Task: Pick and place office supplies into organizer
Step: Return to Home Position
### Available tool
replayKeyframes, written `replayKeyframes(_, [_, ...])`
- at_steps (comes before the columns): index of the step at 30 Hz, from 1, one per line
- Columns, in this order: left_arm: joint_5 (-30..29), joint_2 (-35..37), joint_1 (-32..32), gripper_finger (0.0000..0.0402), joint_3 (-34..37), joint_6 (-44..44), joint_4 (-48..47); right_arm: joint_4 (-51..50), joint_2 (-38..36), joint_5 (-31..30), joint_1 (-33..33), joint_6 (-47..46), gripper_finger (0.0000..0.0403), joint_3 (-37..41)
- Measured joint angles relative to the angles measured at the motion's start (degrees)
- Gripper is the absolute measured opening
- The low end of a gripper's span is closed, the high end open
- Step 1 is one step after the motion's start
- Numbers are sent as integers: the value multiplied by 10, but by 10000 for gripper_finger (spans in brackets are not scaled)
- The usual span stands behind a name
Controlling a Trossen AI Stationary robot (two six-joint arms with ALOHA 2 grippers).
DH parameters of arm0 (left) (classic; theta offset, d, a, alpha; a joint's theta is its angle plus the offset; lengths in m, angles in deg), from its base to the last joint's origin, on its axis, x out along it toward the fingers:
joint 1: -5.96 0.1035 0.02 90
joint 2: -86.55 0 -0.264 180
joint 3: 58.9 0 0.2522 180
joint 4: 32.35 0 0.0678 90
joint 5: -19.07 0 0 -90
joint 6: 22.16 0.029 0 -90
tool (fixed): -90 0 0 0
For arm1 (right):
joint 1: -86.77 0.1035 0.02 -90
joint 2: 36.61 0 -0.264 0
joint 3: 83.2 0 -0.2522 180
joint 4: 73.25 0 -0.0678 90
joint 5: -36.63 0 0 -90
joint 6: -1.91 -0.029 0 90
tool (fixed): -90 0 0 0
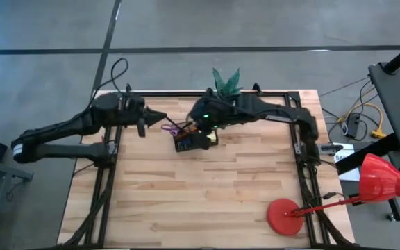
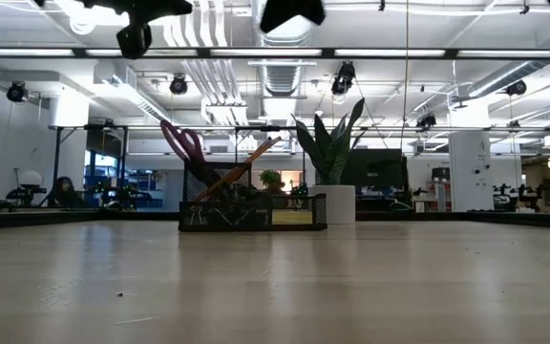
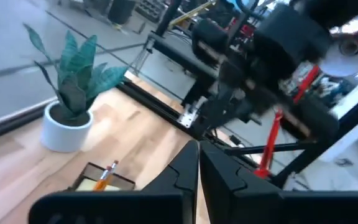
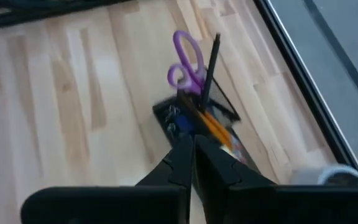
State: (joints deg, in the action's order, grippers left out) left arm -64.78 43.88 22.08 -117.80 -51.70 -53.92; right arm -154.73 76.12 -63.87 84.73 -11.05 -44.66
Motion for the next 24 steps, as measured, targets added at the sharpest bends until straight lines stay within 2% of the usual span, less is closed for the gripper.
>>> replayKeyframes(4, [-105,3,-112,0,4,28,-4,6,-71,1,3,0,9,74])
replayKeyframes(8, [-222,5,-215,0,2,30,2,55,-162,0,18,-4,9,177])
replayKeyframes(10, [-288,11,-249,0,2,33,-3,89,-211,-6,31,-3,9,231])
replayKeyframes(12, [-330,17,-266,0,2,39,-13,113,-257,-43,43,1,9,279])
replayKeyframes(16, [-324,23,-274,0,2,-1,3,104,-346,-124,59,-13,9,340])
replayKeyframes(18, [-307,24,-275,0,3,-43,30,80,-389,-126,59,-28,9,364])
replayKeyframes(20, [-277,22,-274,0,3,-40,59,84,-425,-111,61,-83,9,383])
replayKeyframes(22, [-218,16,-274,0,3,3,99,113,-459,-106,64,-106,9,404])
replayKeyframes(24, [-134,5,-274,0,4,75,143,171,-494,-107,78,-82,9,434])
